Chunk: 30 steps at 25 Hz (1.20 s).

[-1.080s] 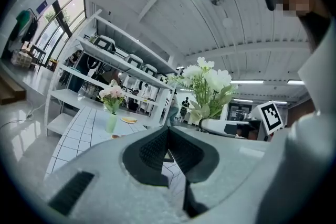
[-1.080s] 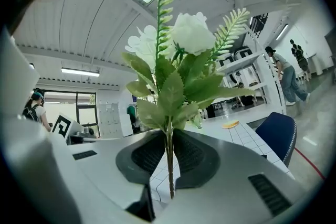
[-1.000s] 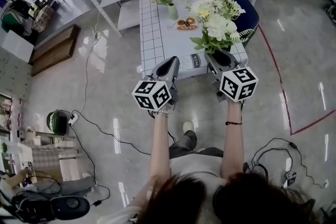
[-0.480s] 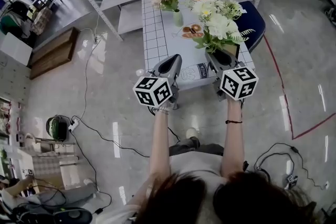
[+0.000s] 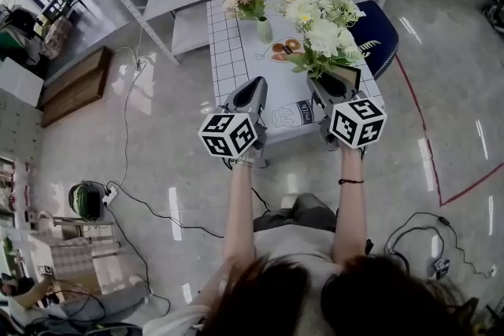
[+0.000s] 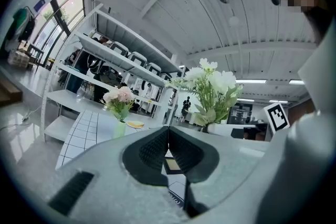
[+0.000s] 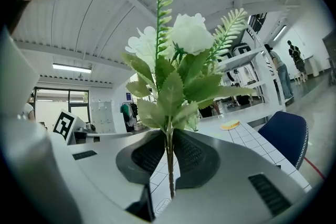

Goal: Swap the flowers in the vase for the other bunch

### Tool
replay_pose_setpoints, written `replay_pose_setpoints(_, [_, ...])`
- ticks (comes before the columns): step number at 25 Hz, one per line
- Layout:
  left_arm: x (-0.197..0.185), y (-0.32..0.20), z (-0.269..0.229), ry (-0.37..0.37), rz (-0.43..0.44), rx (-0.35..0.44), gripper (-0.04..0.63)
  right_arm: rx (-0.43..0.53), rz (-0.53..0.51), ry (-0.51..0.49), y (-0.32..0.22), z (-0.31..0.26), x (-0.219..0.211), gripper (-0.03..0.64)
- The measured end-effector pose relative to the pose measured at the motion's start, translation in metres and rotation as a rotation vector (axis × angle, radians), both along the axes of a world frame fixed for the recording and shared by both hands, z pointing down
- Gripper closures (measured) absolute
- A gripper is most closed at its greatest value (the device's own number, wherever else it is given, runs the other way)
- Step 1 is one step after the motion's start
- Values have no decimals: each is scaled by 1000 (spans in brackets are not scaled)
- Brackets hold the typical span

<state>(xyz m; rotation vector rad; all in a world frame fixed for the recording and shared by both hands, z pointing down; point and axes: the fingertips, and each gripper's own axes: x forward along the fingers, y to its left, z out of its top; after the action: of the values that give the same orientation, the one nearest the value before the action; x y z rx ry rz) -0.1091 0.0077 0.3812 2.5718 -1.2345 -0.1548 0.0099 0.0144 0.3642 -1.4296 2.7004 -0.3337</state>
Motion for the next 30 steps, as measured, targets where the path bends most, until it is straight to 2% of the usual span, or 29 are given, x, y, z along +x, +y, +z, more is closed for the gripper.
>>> replay_pose_setpoints(3, [-1,-5,2,21,7,-1,583,-2,3,-4,-5,1,-1,566])
replay_pose_setpoints(14, [-2,-26,-1,18,1,23,583,-29,6,-4,-31,8,-3,566])
replay_pose_setpoints(30, [1,-118,7,32,-64,3,583,-46,-43,-14,-131,12,3,566])
